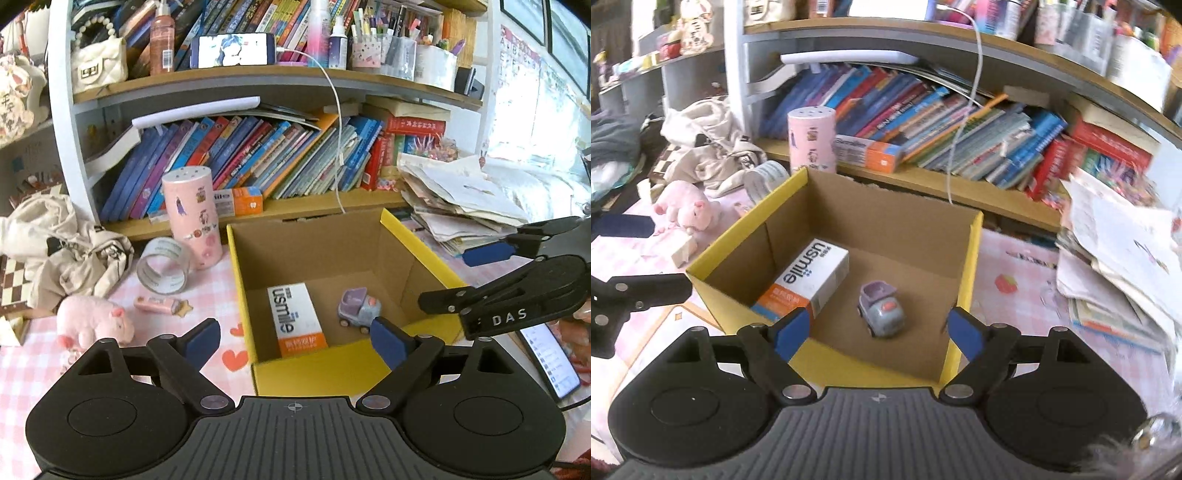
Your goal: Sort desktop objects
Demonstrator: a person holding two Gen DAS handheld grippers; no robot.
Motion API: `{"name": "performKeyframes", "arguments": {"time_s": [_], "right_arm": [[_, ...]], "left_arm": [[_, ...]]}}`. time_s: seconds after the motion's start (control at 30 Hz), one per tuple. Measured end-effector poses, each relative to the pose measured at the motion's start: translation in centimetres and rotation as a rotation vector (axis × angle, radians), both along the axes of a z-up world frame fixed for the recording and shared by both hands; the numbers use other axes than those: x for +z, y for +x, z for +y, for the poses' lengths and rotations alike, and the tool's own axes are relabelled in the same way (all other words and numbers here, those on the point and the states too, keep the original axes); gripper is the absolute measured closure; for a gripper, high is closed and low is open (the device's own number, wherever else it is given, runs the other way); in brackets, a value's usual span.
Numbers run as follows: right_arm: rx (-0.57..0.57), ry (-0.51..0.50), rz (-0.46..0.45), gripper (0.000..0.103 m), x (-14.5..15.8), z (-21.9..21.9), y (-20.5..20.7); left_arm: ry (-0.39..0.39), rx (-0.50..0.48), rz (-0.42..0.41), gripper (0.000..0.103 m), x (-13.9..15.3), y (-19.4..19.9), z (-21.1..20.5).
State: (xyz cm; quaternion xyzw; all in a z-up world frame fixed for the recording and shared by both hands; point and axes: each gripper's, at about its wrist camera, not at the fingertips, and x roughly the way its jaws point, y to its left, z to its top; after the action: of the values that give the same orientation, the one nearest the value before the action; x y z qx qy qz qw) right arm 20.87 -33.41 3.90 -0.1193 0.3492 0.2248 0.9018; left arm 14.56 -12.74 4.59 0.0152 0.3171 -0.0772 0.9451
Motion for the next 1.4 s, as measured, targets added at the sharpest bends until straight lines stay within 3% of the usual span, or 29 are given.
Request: {"name": "performKeyframes", "arguments": {"time_s": [0.37, 0.73, 1.13, 1.4], "right_arm": [[-0.13, 0.008, 0.053, 0.018, -1.4, 1.9, -5.1], [-0.226, 0.026, 0.161, 0.015, -5.0, 5.0, -9.6], [-0.169, -0.02, 0.191, 0.014, -6.1, 9.5, -11.9], [-0.157, -0.031, 0.206, 0.013, -6.4, 11.7, -12.3]], "left_arm": [[-0.006, -0.053, 0.054, 0.012, -1.3, -3.4, 3.3], [0.006, -0.032, 0.124, 0.011, -3.3, -5.7, 6.5], [0.05, -0.083, 0.165, 0.007, -4.6, -7.3, 7.8], [0.042, -0.063, 0.187, 0.007, -5.0, -7.6, 9.9]]}}
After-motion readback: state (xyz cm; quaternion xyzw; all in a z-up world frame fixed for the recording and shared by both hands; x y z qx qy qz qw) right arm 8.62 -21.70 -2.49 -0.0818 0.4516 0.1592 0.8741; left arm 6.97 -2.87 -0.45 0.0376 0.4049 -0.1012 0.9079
